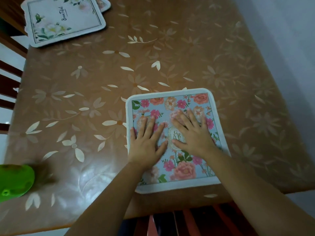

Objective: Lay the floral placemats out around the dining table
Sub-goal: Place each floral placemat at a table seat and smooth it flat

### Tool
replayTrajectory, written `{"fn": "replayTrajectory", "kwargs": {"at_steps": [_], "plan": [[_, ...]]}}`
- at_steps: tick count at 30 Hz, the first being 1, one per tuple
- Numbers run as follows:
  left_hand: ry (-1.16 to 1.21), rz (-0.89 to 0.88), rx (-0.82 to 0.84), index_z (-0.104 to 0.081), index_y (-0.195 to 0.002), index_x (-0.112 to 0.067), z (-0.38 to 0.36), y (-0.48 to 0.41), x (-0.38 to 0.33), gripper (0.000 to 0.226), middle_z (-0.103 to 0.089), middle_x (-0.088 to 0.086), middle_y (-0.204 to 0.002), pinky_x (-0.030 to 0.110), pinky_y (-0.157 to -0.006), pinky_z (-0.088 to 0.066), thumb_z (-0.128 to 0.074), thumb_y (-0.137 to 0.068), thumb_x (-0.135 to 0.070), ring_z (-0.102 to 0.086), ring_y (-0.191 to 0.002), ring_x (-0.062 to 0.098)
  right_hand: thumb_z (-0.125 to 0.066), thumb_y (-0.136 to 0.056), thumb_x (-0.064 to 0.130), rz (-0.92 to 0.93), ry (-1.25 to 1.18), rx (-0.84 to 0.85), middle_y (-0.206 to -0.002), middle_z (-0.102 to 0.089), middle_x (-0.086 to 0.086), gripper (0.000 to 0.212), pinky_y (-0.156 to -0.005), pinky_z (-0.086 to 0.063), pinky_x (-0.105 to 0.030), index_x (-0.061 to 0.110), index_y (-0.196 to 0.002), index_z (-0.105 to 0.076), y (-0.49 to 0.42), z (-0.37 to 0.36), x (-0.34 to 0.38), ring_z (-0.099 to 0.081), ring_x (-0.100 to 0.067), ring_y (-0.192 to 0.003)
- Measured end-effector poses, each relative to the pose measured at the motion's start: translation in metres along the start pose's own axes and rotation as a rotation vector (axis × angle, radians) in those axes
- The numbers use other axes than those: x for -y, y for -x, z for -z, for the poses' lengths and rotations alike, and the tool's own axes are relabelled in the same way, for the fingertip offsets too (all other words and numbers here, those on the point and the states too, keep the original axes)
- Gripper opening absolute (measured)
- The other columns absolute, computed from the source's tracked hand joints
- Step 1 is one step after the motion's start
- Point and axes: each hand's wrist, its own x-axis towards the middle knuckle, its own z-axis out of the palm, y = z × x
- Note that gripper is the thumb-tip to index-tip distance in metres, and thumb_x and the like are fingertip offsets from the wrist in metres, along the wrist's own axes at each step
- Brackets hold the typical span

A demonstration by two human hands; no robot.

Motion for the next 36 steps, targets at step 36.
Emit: {"fn": "replayTrajectory", "kwargs": {"at_steps": [36], "plan": [[-0.031, 0.034, 0.046, 0.019, -0.136, -0.032, -0.011, 0.08, -0.022, 0.062, 0.021, -0.002, -0.149, 0.038, -0.101, 0.029, -0.013, -0.089, -0.055, 0.032, -0.132, 0.015, 0.003, -0.08, 0.068, -0.189, -0.04, 0.023, -0.153, -0.007, -0.005, 0.071, -0.107, -0.002, -0.06, 0.034, -0.141, -0.006, 0.093, -0.006, 0.031, 0.003, -0.034, -0.14]]}}
